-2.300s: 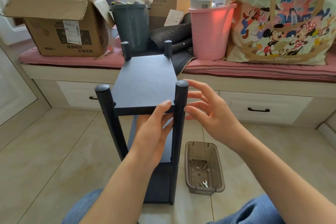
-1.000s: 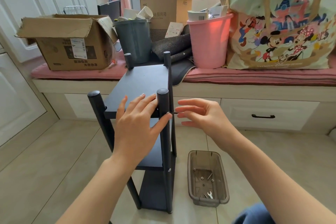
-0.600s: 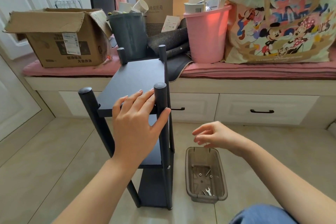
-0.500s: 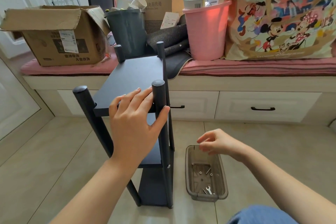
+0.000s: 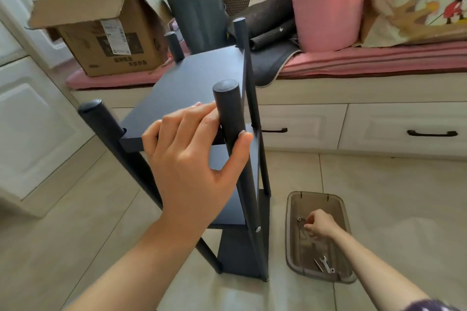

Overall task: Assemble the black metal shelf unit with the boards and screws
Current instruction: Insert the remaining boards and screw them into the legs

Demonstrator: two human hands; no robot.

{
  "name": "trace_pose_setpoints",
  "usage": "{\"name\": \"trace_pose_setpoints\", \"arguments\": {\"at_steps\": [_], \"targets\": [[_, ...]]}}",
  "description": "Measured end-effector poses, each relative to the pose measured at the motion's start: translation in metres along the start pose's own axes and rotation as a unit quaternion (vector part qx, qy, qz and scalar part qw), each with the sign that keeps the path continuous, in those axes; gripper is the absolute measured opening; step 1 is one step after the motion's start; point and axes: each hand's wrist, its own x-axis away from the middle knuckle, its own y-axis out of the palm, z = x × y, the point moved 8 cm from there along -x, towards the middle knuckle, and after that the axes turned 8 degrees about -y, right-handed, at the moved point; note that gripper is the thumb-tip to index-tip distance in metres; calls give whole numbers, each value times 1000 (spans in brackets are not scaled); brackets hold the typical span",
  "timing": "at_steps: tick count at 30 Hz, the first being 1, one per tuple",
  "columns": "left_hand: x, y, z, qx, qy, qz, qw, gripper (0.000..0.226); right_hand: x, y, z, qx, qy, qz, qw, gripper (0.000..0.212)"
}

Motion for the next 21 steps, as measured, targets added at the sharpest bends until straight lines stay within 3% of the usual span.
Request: {"name": "trace_pose_setpoints", "arguments": {"at_steps": [7,13,21], "targets": [[1,1,-4,8,-1,-20,1000,52,-33,33,39,53,9,-1,999,5],[1,3,-4,13,-8,-21,1000,52,-47,53,59,-27,1,14,1000,28],[1,4,-4,21,-10,-28,999,50,-40,52,37,36,-85,21,996,43]]}}
